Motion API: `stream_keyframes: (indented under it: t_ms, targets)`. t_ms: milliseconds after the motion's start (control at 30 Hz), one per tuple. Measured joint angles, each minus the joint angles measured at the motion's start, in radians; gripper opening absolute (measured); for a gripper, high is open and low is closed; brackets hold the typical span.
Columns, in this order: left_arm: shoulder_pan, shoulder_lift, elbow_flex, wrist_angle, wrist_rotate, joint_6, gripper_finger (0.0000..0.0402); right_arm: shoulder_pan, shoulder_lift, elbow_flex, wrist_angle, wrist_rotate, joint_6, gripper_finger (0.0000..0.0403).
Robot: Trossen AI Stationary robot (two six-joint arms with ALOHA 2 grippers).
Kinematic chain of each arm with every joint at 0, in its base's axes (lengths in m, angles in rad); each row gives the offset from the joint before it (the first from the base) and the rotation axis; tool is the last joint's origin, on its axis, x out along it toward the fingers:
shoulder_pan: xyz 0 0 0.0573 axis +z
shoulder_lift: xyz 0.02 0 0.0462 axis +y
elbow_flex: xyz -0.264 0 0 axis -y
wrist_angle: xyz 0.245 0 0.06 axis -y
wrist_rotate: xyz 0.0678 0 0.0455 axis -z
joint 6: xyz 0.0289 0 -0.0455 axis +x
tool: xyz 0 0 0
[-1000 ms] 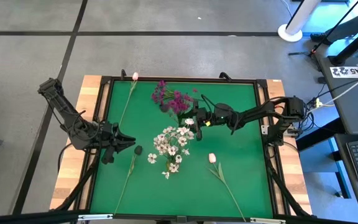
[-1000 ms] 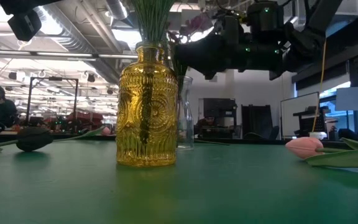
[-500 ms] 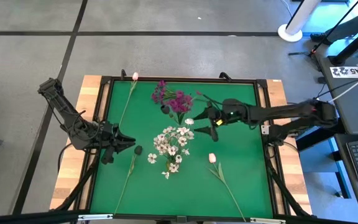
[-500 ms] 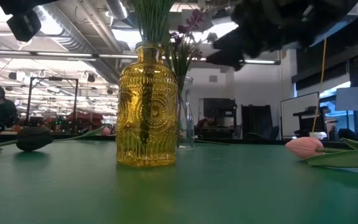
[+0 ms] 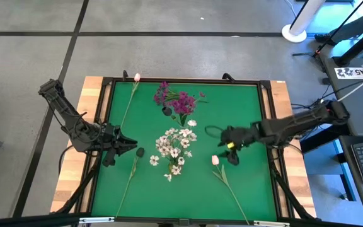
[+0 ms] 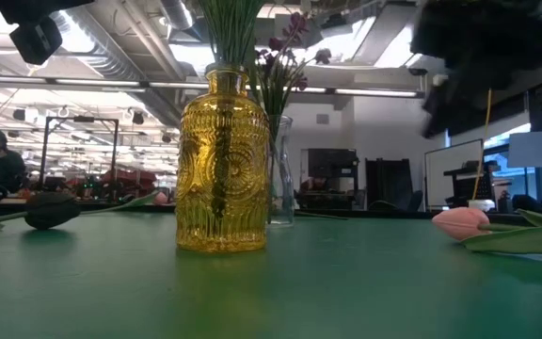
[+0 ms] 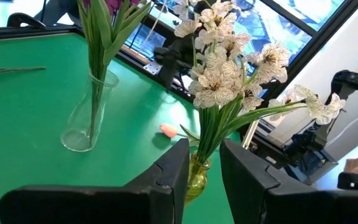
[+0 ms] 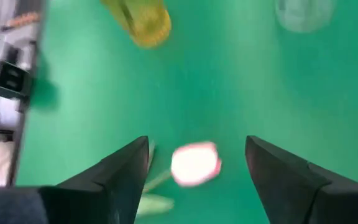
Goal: Sort flowers into vase by color
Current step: Put the bottom pink tulip into the yellow vase
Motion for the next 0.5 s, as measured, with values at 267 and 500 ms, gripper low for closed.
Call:
stream_keyframes:
  t_ms: [267,500]
  targets:
    - [0.000,0.000,0.000,-0.001,-0.001,-0.001,0.0087,0.271,0.061,0.000,-0.080,0.214,0.455,0.0266]
    - [0.000,0.000,0.000,-0.001,-0.002,-0.001,0.0087,0.385,0.219,0.000,0.034,0.217,0.667,0.0266]
